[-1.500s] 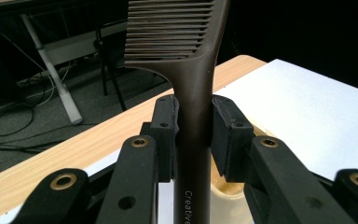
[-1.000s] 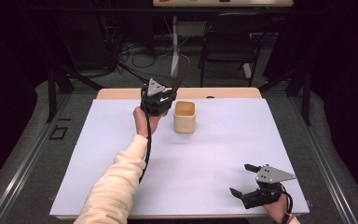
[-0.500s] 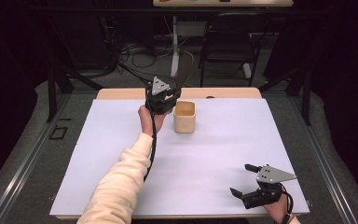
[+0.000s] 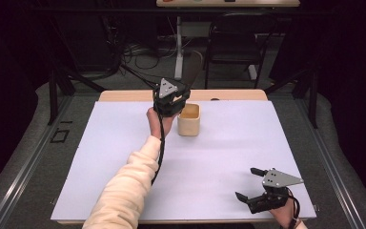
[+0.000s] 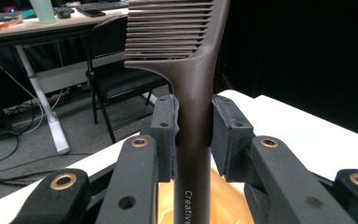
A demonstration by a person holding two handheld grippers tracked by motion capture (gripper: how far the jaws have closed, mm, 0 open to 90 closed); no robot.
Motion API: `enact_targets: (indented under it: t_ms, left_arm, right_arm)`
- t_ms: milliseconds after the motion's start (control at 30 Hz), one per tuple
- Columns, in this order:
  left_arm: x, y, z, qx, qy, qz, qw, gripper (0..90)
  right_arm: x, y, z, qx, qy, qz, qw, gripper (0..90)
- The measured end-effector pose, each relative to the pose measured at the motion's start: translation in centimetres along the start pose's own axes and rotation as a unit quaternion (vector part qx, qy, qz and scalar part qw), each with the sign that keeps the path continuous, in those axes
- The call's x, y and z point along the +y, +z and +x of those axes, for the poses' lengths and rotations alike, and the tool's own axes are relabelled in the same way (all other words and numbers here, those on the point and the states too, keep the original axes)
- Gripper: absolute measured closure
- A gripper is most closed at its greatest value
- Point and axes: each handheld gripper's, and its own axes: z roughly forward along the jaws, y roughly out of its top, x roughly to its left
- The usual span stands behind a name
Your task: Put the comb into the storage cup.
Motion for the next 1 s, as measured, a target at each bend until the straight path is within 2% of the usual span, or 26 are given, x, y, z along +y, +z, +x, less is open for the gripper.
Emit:
enact_targets:
  t_ms: [567, 1000]
  left_arm:
    - [-0.1, 1.1, -0.5, -0.002, 0.005, -0.009, 0.9999, 72.1]
    - [-0.6, 2.0, -0.5, -0.002, 0.001, -0.004, 1.0000, 72.1]
  right_arm:
    - [0.0, 0.0, 0.0, 0.001, 0.002, 0.001, 1.0000, 0.0]
    - [0.0, 0.0, 0.0, 0.001, 0.002, 0.003, 1.0000, 0.0]
